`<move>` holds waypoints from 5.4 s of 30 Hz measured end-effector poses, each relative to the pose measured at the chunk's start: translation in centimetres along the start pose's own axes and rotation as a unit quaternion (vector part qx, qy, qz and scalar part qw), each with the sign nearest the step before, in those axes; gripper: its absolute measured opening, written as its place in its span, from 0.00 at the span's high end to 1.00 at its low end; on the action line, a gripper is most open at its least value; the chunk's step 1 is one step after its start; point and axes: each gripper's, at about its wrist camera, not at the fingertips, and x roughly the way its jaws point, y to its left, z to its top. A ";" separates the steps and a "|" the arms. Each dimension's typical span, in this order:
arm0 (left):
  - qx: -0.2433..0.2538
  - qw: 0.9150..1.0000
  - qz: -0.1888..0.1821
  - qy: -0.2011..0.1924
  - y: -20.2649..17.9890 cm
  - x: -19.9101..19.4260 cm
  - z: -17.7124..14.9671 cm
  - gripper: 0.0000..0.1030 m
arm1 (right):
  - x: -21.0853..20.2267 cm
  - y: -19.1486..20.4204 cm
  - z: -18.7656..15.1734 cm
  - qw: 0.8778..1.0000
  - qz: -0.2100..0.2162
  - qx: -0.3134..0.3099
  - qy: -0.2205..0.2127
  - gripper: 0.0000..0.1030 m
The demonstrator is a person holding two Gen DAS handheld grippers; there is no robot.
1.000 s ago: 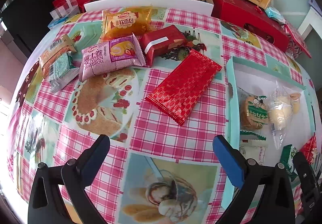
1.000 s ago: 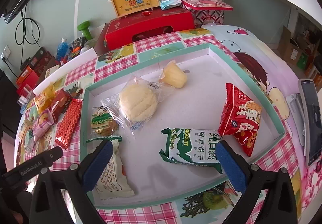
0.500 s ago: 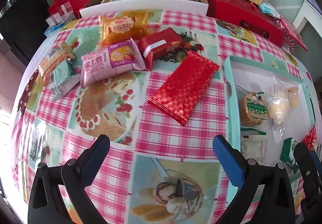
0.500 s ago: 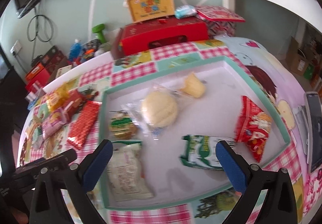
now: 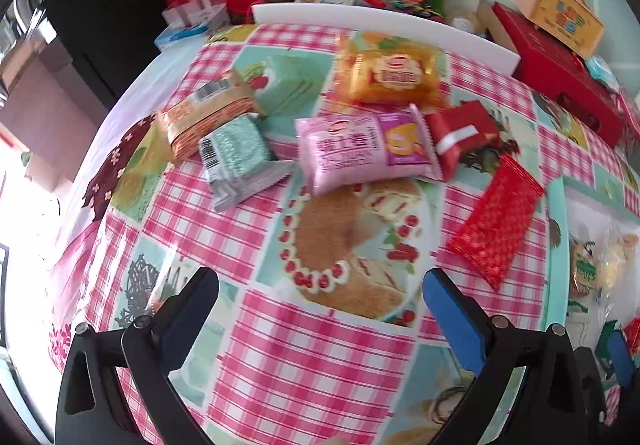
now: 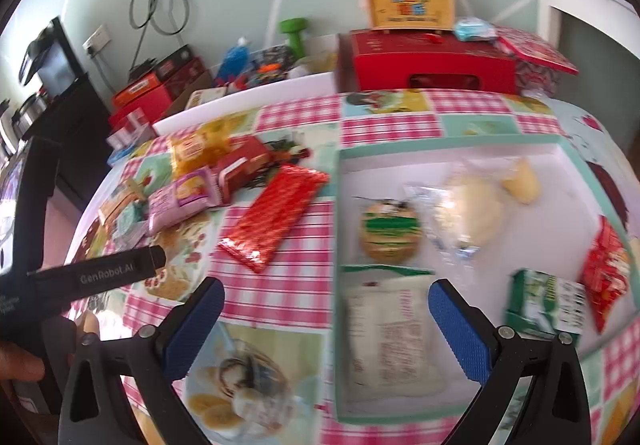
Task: Organize snacks
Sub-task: 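Withdraw both tools from the tray back to the snack pile, then grasp the red patterned packet with the right tool while the left tool grasps the pink swiss roll, then carry both packets into the white tray and open both tools to release, then withdraw both tools from the tray back to the snack pile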
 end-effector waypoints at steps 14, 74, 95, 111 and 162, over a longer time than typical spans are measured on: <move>-0.038 0.999 -0.026 -0.003 4.5 1.7 4.7 0.01 | 3.0 4.0 2.4 1.000 0.016 -0.016 0.016 0.00; 0.029 0.997 -0.064 0.019 -1.8 1.3 -2.0 0.62 | 7.5 4.5 1.2 0.990 -0.014 0.007 0.138 0.53; 0.056 0.988 -0.136 -0.051 -9.6 -6.7 0.5 0.62 | -2.2 -2.3 4.9 0.997 -0.037 0.066 -0.012 0.53; 0.139 0.973 -0.178 -0.048 -18.4 -4.7 0.1 0.63 | -4.3 -15.2 4.8 0.975 -0.123 0.184 -0.032 0.53; 0.151 0.980 -0.128 -0.034 -20.0 -5.4 -1.3 0.18 | -2.8 -16.1 4.2 0.979 -0.134 0.155 0.010 0.12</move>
